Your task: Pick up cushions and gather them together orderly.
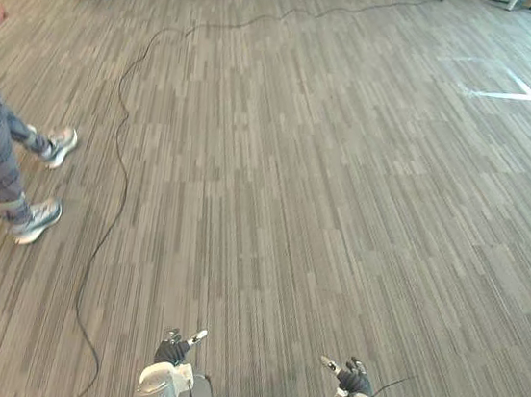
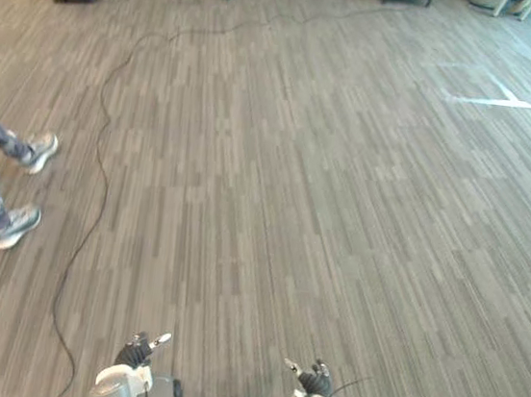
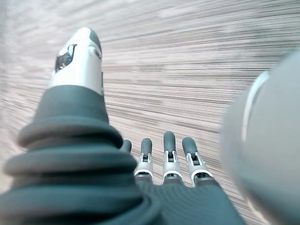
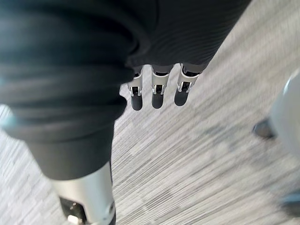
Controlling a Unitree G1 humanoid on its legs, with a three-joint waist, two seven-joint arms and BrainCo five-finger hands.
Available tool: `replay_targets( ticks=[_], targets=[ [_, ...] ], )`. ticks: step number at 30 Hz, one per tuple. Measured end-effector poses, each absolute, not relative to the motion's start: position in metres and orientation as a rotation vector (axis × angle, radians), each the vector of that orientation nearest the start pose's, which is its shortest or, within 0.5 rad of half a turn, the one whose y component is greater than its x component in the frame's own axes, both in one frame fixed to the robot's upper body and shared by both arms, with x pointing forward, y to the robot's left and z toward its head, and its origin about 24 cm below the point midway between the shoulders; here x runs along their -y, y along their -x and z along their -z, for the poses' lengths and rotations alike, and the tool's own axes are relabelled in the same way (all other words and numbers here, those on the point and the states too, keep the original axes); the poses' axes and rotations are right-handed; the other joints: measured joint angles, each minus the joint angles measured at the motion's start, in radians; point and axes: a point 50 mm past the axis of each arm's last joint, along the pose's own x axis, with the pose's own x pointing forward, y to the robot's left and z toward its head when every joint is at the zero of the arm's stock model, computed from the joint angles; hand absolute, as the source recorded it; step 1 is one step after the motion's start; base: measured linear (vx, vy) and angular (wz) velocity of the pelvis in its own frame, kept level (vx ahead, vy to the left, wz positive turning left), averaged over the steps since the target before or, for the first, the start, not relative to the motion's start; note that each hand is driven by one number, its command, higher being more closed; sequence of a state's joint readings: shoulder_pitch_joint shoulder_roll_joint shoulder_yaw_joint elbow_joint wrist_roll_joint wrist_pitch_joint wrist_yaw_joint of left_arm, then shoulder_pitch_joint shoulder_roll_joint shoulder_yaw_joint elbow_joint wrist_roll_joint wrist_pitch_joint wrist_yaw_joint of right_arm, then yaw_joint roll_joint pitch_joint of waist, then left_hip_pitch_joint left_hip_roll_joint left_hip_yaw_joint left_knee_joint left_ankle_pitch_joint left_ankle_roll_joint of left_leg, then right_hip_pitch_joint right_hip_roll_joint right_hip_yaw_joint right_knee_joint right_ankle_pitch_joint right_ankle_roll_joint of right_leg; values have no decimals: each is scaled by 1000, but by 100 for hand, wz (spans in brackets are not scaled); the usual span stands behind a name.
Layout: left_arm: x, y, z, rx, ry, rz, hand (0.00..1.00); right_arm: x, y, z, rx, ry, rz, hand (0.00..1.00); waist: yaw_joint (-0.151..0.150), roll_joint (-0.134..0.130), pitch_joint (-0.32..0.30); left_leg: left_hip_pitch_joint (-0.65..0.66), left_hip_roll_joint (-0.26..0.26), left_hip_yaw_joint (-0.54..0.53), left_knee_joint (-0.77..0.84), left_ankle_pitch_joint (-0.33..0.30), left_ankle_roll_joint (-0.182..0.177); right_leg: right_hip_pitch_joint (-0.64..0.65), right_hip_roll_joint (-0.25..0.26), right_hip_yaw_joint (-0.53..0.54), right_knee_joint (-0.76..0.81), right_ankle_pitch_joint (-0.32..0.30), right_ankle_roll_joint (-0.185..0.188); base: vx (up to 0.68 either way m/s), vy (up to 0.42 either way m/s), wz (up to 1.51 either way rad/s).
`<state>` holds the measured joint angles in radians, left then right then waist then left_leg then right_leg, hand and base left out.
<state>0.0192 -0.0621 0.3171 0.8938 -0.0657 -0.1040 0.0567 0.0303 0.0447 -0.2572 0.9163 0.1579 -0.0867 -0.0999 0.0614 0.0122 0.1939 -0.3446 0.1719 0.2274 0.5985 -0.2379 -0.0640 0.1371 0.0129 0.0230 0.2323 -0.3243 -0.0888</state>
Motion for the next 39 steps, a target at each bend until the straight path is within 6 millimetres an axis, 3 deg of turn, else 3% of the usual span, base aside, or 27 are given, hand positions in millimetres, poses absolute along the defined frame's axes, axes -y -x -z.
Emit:
replay_targets(
  ticks=[1,2,3,4,5,7,9,10,12,15,17,18,19,20,21,22,24,25,26,27,29,30,32,34,37,38,39],
  targets=[
    [-181,-148,137,-811,219,-372,0,178,-140,142,-860,-254,412,0,2,-2,-1,-7,-12,-4,-66,15,-8,13,-10,12,-9,-6,4,736,322,-102],
    [-184,-148,136,-801,216,-378,0,181,-138,143,-864,-254,424,0,5,-7,-5,-35,-38,-35,-199,104,-30,47,-40,57,-40,-30,21,620,339,-112],
    [-188,-143,138,-808,204,-385,0,182,-135,144,-876,-247,428,0,11,-26,-30,-36,-62,-27,-203,191,-15,73,-73,114,-63,-42,25,759,406,-105],
    [-191,-142,138,-810,192,-388,0,181,-132,145,-886,-249,430,0,11,-34,-45,-36,-76,-11,-197,164,11,73,-92,133,-56,-41,22,682,352,-83],
    [-195,-140,139,-821,183,-391,0,180,-125,148,-906,-255,436,0,-4,-66,-66,-28,-87,22,-161,127,62,34,-131,168,-2,5,80,845,415,-47],
    [-205,-137,139,-832,158,-404,0,174,-115,153,-944,-265,437,0,-2,-104,-77,41,-102,63,-121,89,103,-12,-138,231,190,98,135,816,390,-69],
    [-206,-128,144,-878,146,-398,0,174,-114,153,-951,-242,420,0,-8,-93,-72,187,-119,76,-207,62,123,-132,-119,226,496,273,271,543,217,-90],
    [-201,-128,146,-894,147,-382,0,177,-114,152,-939,-234,424,0,-16,-82,-67,294,-130,77,-282,33,116,-223,-114,173,697,226,248,465,167,-76],
    [-194,-129,148,-913,145,-347,0,186,-116,150,-925,-214,429,0,-31,-72,-64,421,-143,94,-371,11,116,-350,-114,59,831,133,185,540,183,-48],
    [-185,-141,146,-900,154,-316,0,195,-114,149,-915,-202,451,0,-65,-52,-49,569,-128,129,-453,11,117,-489,-93,-131,707,26,114,509,102,-11],
    [-184,-142,146,-898,142,-299,0,198,-118,147,-900,-207,458,0,-72,-48,-47,630,-124,146,-476,11,117,-541,-85,-205,502,50,99,613,-4,-8],
    [-185,-140,146,-904,128,-289,0,201,-118,147,-901,-198,459,0,-76,-50,-45,663,-131,142,-496,11,117,-565,-76,-242,305,129,85,717,-95,11],
    [-184,-136,148,-920,119,-281,0,203,-114,149,-917,-188,461,0,-79,-59,-45,702,-153,130,-512,12,115,-571,-71,-250,124,258,55,604,-90,19],
    [-184,-133,150,-933,117,-279,0,205,-112,150,-925,-189,466,0,-86,-57,-45,716,-153,117,-513,11,105,-567,-68,-247,119,335,13,657,-98,1],
    [-178,-125,154,-968,134,-278,0,214,-121,146,-910,-160,465,0,-90,-8,-52,736,-112,103,-514,35,43,-569,-40,-266,165,340,-41,655,-119,-20],
    [-177,-121,156,-984,142,-282,0,215,-128,144,-899,-140,450,0,-85,4,-48,740,-111,87,-513,113,-56,-595,-43,-265,241,280,-55,779,-152,-27],
    [-172,-121,156,-984,160,-286,0,218,-127,144,-895,-149,470,0,-87,22,-44,727,-96,50,-415,215,-71,-552,-31,-296,281,204,-78,505,-154,-15],
    [-172,-121,156,-984,158,-285,0,218,-126,144,-897,-150,471,0,-87,23,-44,712,-89,43,-367,230,-68,-535,-28,-294,273,194,-74,616,-208,-16],
    [-173,-120,155,-975,159,-290,0,209,-125,145,-903,-160,450,0,-88,29,-43,589,-36,-20,-61,312,-71,-446,1,-284,201,165,-72,558,-151,-33],
    [-174,-126,152,-939,172,-305,0,203,-126,146,-906,-159,428,0,-83,28,-40,446,14,-43,250,278,-81,-363,44,-259,130,159,-82,658,-170,-43],
    [-178,-131,148,-907,172,-320,0,199,-127,146,-908,-165,417,0,-63,14,-31,320,56,-39,482,204,-76,-247,80,-209,59,146,-95,529,-62,-79],
    [-182,-134,145,-883,164,-327,0,193,-127,147,-914,-168,403,0,-55,1,-26,240,64,-26,536,149,-45,-167,86,-168,22,128,-99,533,-29,-91],
    [-185,-137,142,-856,160,-333,0,190,-128,147,-913,-163,386,0,-45,-13,-27,133,61,9,473,79,-16,-90,87,-89,-22,97,-105,367,26,-111],
    [-185,-136,141,-844,179,-353,0,190,-129,145,-899,-175,393,0,-32,-3,-31,58,31,31,223,22,-1,-20,70,16,-55,74,-88,426,125,-143],
    [-185,-130,142,-836,208,-388,0,191,-126,146,-906,-179,405,0,-14,3,-37,11,-28,-3,-254,88,-49,57,30,148,-84,15,-52,493,215,-118],
    [-185,-130,142,-837,209,-389,0,192,-126,146,-907,-177,407,0,-13,5,-39,2,-27,-8,-280,97,-52,63,28,156,-86,10,-47,607,331,-96],
    [-186,-128,142,-838,208,-393,0,194,-125,146,-909,-170,410,0,-8,7,-47,-32,-26,-20,-357,161,-44,102,9,200,-101,-22,-19,833,482,-107]
  ],
)
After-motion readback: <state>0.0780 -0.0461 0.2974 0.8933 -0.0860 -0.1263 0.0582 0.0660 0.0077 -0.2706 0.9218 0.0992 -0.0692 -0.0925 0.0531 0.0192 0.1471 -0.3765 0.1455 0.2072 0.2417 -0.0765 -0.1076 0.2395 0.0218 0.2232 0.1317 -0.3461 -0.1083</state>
